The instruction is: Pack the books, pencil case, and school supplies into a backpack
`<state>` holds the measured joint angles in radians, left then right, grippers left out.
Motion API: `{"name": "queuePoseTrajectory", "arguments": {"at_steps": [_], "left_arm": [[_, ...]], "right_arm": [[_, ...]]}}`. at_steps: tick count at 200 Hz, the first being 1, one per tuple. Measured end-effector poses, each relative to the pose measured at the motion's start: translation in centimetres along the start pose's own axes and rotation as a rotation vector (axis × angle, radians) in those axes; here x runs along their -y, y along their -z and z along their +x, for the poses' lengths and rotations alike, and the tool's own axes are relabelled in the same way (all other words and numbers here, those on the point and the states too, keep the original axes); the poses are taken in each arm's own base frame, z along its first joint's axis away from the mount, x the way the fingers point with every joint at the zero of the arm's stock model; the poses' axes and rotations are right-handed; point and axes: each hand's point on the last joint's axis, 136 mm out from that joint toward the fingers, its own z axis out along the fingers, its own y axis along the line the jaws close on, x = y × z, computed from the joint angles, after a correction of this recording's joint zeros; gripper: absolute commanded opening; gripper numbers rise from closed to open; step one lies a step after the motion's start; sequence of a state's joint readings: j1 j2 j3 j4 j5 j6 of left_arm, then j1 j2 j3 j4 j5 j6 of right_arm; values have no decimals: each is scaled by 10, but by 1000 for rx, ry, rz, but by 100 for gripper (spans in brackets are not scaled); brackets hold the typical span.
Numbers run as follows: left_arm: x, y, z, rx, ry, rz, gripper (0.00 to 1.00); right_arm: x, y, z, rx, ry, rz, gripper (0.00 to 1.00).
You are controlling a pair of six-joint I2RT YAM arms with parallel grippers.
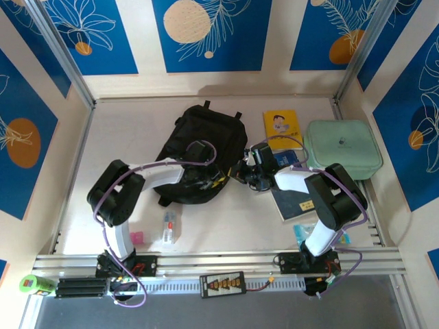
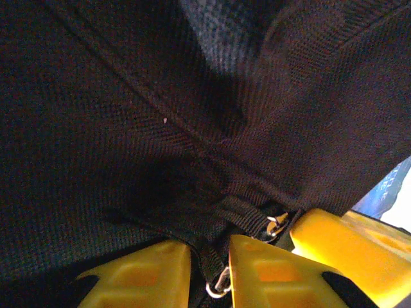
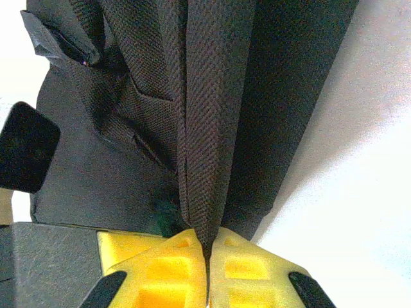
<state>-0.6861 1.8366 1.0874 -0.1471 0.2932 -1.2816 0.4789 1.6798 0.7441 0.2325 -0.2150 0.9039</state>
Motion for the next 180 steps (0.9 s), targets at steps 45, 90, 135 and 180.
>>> {"name": "queuePoseTrajectory", "arguments": {"at_steps": [45, 90, 135, 180], "left_arm": [[-2, 0, -6, 33, -18, -12, 5], [-7, 7, -6, 57, -50, -47, 0], [2, 35, -4, 82, -98, -37, 0], [-6, 48, -3, 101, -138, -75, 0]], "right_arm": [[-1, -1, 2, -5, 3, -3, 8], [2, -1, 2, 2, -7, 14, 6], [-1, -1, -1, 10, -20, 25, 6], [-4, -3, -10, 23, -36, 48, 5]]}}
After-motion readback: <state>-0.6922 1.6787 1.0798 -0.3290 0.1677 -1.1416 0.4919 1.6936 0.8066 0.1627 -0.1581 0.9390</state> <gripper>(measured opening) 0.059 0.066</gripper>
